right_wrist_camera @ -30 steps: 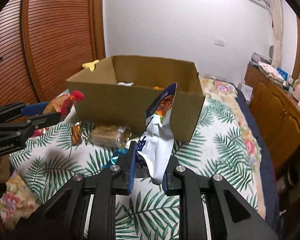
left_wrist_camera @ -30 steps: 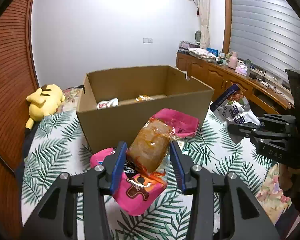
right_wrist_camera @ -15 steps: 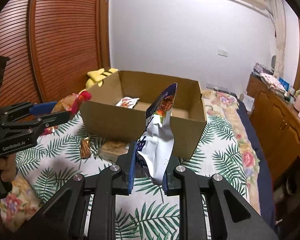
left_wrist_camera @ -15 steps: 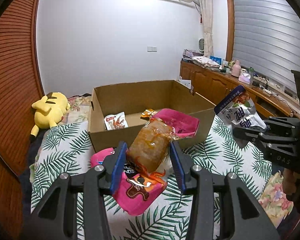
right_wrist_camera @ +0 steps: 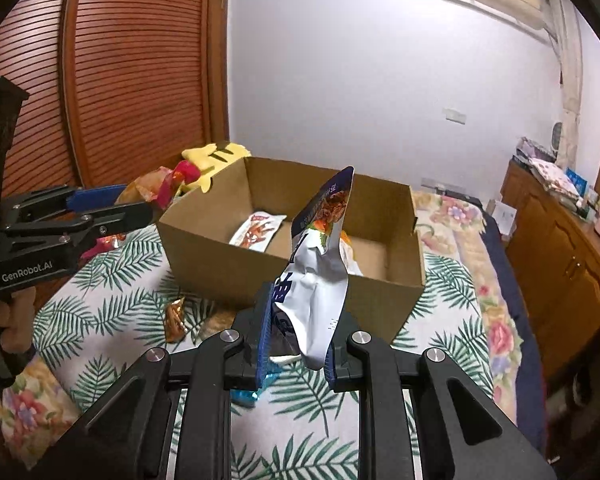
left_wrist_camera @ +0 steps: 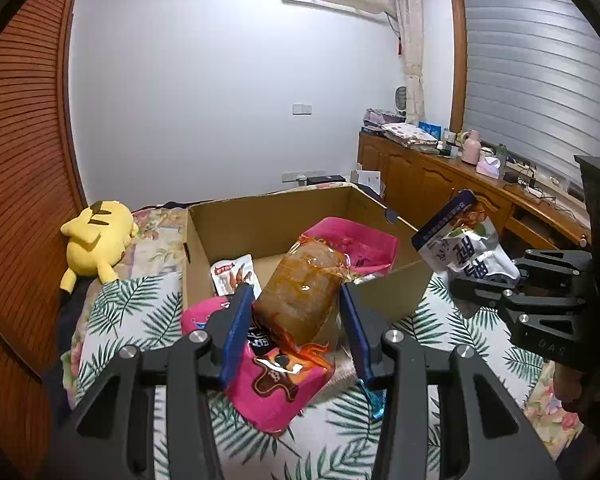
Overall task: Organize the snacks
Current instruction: 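Carry both snacks over the box and open both tools to drop them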
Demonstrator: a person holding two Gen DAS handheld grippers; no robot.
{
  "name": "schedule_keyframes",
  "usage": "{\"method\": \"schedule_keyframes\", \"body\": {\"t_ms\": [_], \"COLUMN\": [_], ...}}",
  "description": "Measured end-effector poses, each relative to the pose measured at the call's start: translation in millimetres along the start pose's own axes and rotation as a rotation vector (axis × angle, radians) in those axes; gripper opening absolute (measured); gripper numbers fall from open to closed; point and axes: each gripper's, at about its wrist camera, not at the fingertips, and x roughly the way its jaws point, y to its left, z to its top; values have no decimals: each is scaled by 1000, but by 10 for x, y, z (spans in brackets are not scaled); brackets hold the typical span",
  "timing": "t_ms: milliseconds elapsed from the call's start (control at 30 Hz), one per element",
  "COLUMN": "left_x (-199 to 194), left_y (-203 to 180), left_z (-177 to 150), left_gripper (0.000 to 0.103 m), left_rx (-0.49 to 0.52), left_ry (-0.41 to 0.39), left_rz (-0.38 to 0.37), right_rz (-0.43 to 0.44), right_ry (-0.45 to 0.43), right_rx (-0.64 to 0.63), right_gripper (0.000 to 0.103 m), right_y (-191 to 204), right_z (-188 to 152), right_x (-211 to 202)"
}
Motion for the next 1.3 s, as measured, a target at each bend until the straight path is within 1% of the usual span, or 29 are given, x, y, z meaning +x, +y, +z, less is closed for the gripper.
{"method": "schedule_keyframes", "body": {"t_ms": [233, 400, 600, 733, 800, 933, 1167, 1200, 1233, 1300], "left_x": [454, 711, 999, 1164, 1240, 1338, 1436, 1433, 1423, 1408], "left_y": [168, 266, 314, 353, 351, 331, 306, 321, 315, 316], "left_z": [102, 167, 205, 207, 207, 210, 198, 198, 204, 211], "left_gripper": [43, 43, 43, 43, 43, 44, 46, 47, 51, 52], "left_rx": [-12, -24, -8, -11, -11, -6, -15, -15, -13, -11], "left_ry": [24, 41, 74, 95, 109, 123, 129, 123, 117, 110], "left_rz": [-9, -22, -27, -27, -28, -26, -15, -12, -10, -2], "right_rz": [22, 51, 82, 102, 108, 114, 136, 141, 147, 155], "right_ry": [10, 12, 26, 35, 39, 37, 18, 10, 8, 3], "right_rx": [-8, -10, -13, -12, -9, -15, 19, 26, 31, 34], "right_gripper": [19, 19, 19, 18, 15, 12, 12, 13, 14, 15], "right_y": [-146, -246, -330, -355, -353, -360, -405, -409, -409, -392], "right_z": [91, 192, 261, 263, 260, 261, 220, 213, 221, 217], "right_x": [351, 609, 954, 1136, 1207, 1254, 1220, 1194, 1189, 1158]}}
